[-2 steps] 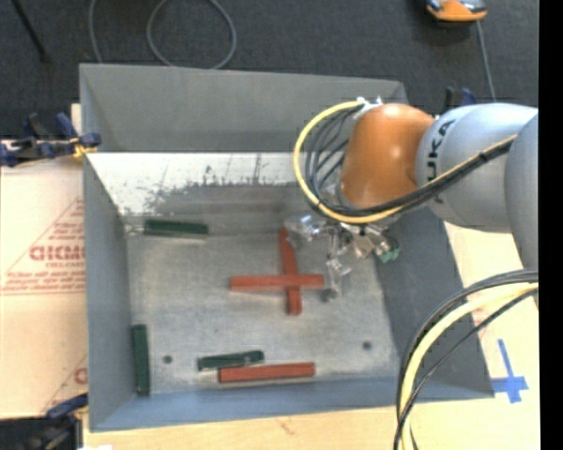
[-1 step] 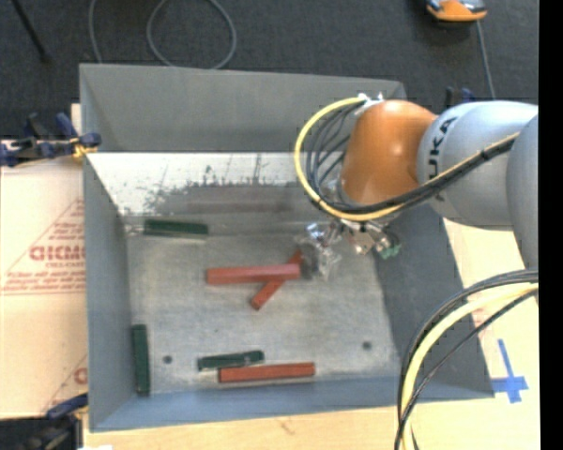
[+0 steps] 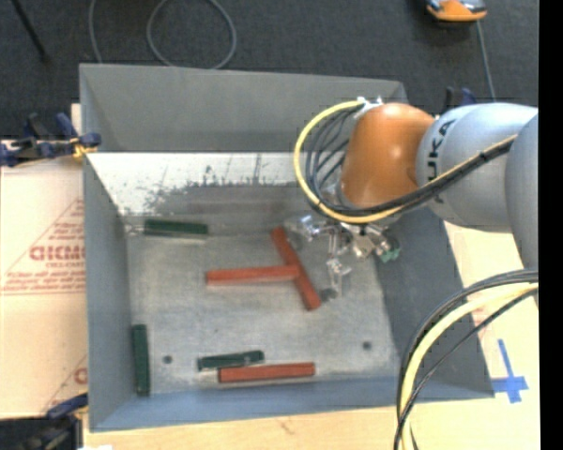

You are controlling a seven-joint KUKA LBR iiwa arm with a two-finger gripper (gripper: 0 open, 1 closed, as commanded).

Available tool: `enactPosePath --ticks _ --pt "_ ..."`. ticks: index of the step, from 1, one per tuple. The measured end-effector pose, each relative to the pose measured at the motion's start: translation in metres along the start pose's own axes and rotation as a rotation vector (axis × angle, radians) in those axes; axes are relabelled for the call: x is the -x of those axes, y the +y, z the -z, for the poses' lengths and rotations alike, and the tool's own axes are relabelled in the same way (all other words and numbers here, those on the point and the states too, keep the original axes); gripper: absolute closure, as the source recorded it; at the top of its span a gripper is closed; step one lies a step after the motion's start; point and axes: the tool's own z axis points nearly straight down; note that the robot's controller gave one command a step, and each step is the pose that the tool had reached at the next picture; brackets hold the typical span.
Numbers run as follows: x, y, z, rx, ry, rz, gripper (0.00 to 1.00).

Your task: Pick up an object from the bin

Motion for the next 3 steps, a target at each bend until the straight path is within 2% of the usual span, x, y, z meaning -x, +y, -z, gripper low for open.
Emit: enactPosePath --ticks 1,2,3 --pt "0.046 0.039 0.0 0.002 -0.001 -0.058 0.0" --pt "0.062 0.103 0.0 0.003 0.0 -0.159 0.0" --pt "0.087 0.192 0.007 0.005 -0.002 -0.077 0.0"
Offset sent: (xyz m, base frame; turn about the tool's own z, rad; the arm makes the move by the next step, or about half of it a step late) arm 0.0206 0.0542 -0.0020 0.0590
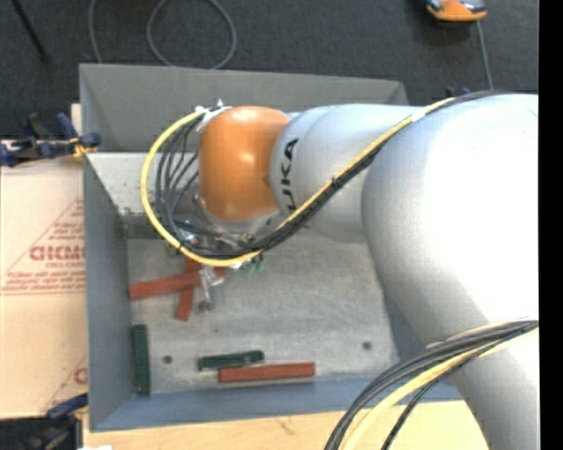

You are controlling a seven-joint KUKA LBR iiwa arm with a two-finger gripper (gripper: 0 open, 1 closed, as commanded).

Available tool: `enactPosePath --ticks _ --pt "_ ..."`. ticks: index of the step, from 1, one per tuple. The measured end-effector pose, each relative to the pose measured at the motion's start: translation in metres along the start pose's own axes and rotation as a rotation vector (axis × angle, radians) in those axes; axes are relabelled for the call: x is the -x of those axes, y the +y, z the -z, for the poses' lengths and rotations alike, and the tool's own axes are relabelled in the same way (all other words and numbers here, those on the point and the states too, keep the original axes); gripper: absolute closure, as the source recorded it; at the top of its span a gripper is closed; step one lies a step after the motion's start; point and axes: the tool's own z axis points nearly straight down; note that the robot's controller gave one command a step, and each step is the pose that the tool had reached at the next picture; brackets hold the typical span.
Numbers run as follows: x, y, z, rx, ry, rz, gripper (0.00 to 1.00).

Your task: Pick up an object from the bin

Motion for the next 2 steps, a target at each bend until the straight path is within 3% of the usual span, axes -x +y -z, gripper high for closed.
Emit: enactPosePath --ticks 1,2 --pt "-0.001 -0.005 0.0 -0.002 0.001 -0.007 1.0" --pt "0.004 0.011 0.163 -0.005 -0.006 -0.006 1.0"
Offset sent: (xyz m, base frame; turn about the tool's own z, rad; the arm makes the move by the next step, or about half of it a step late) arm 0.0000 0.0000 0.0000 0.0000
